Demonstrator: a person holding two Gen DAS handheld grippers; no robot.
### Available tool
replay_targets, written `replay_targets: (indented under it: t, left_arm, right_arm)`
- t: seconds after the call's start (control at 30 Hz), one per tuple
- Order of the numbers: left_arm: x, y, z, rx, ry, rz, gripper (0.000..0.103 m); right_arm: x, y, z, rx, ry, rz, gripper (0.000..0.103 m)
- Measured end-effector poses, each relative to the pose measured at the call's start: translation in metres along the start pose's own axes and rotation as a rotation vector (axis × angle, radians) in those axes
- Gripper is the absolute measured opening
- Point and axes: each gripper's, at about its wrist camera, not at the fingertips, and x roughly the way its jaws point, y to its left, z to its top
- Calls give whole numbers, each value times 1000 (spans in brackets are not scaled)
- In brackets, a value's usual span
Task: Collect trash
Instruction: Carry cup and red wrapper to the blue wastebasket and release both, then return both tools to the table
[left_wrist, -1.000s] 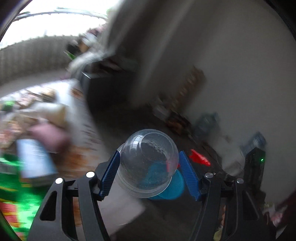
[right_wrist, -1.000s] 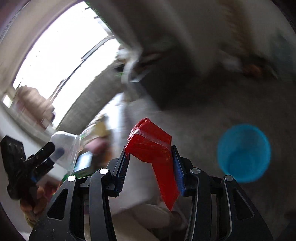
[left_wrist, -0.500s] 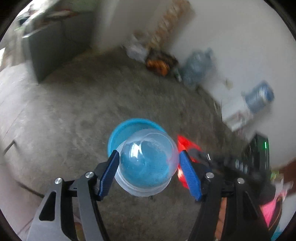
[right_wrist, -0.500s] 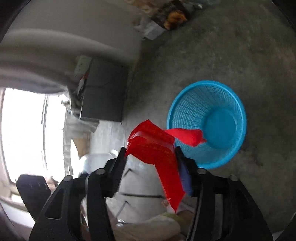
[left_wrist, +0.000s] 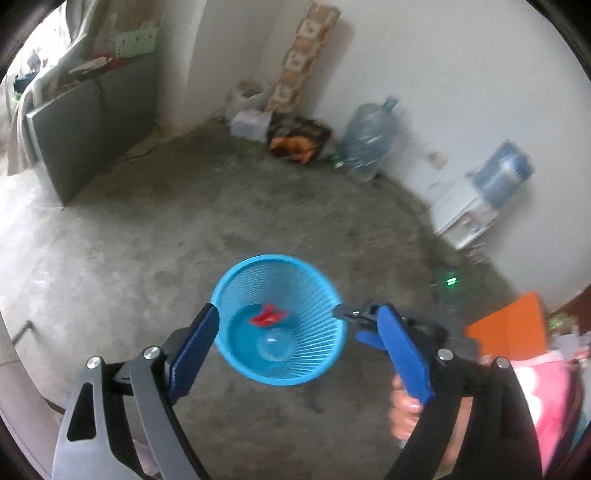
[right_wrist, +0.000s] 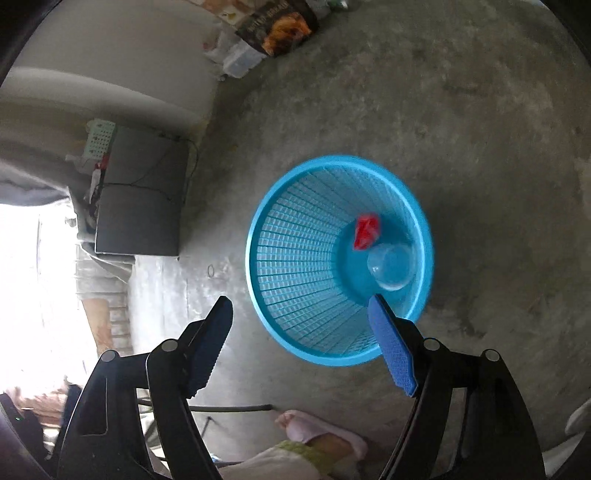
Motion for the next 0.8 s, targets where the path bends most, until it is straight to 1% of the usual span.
replay_targets:
  t: [0.07, 0.17, 0.27, 0.33, 0.4, 0.47, 0.5, 0.63, 0.73, 0.8]
  left_arm:
    - [-22, -3, -2, 6, -39, -48, 92]
    - [-47, -8, -4, -1, -56, -78, 94]
    - [-79, -4, -10, -50, -55, -119, 97]
    - [-106, 2, -17, -80, -55, -148, 97]
    - [-129, 8, -24, -80, -60, -136, 97]
    - [-152, 16, -31, -74, -66, -110, 97]
    - [-169, 23, -37, -75, -77, -80, 97]
    - [-227, 48, -59, -95, -157, -6, 97]
    - [-269, 70, -80, -113, -220, 49, 97]
    - [-297, 87, -94, -125, -260, 73, 97]
  right_arm:
    - [-9, 3, -3, -38, -30, -27, 72]
    - [-22, 14, -9, -119, -73, -57, 74]
    - [-45, 40, -30, -260, -140, -97, 81]
    - [-61, 63, -50, -380, -197, -116, 90]
    - [-74, 83, -70, -492, -256, -141, 95]
    - [-81, 103, -89, -587, -302, -175, 95]
    - [-84, 113, -98, -634, -320, -187, 95]
    - [-90, 151, -126, -764, -362, -196, 95]
    - [-93, 176, -144, -844, -386, -163, 95]
    - [-98, 194, -157, -906, -413, -116, 95]
